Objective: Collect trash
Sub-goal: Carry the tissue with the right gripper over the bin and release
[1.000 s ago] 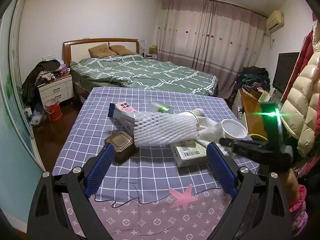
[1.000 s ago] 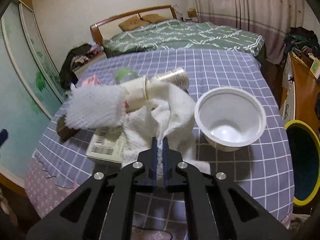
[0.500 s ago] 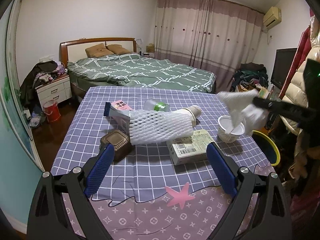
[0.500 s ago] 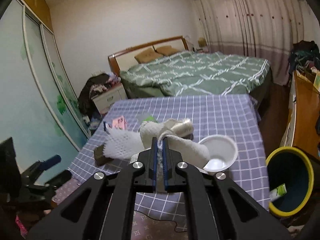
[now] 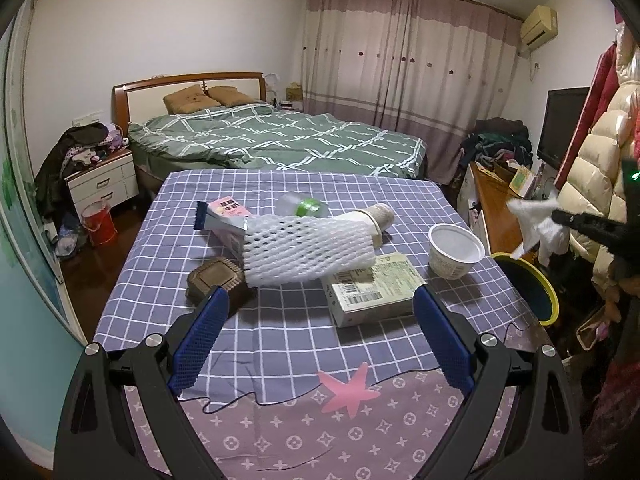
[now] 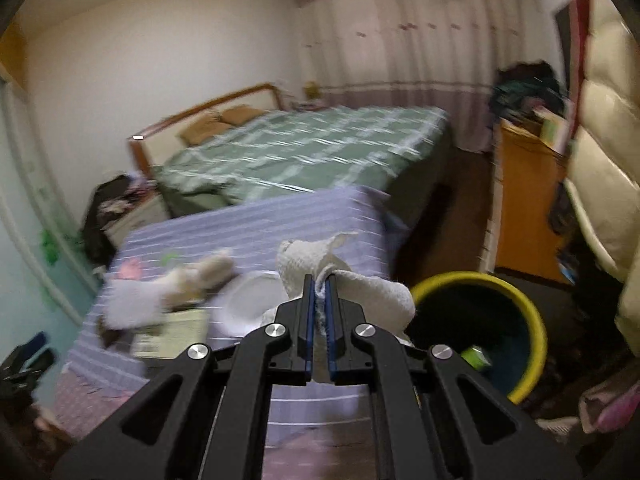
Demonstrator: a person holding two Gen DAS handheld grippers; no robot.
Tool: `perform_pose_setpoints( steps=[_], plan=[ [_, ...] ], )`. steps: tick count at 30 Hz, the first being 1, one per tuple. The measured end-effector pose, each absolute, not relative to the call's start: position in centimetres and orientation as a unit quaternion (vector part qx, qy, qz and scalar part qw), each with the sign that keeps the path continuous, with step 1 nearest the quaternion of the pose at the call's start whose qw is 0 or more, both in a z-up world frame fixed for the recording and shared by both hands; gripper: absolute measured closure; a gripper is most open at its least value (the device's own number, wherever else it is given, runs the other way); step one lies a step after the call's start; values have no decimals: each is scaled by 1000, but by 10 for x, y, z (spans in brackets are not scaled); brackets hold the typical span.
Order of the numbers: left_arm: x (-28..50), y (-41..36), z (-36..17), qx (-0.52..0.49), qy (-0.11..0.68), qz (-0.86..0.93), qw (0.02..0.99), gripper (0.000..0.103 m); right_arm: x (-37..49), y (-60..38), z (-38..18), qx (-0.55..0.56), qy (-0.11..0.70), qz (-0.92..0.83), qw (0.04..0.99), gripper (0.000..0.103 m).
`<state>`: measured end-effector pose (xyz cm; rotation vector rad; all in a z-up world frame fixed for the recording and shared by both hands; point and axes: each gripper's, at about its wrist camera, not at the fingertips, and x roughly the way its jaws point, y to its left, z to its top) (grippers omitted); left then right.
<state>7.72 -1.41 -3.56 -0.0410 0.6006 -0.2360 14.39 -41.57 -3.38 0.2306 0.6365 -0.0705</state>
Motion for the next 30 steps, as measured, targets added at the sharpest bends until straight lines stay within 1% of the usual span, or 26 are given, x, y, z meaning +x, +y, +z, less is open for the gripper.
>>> perform_pose_setpoints(
  steps=[9,10,12,13,14,15,22,26,30],
  plan=[
    [89,-39,-48,-7,315,-132,940,11,173,-491,-104,133,386,-135,903,97],
    [90,-42,-49,-6,317,-134,939,11,175,-494,-110,134,392,-139,900,96],
    [93,-47,-52,-3,321,-138,937,11,177,-501,-120,139,401,-143,894,89],
    [94,-50,-53,-1,323,-140,936,11,177,-502,-124,137,404,-148,892,81],
    [95,-52,-54,0,324,-141,935,11,176,-504,-126,136,403,-152,892,75],
    [96,-54,-55,2,327,-143,934,11,176,-502,-126,136,403,-154,892,74],
    [105,-65,-65,4,341,-155,927,11,173,-507,-122,146,401,-154,891,73],
    [114,-71,-74,7,345,-164,924,11,171,-505,-119,145,395,-147,895,69],
    [129,-75,-85,11,350,-182,919,11,172,-502,-119,147,394,-140,896,69]
  ],
)
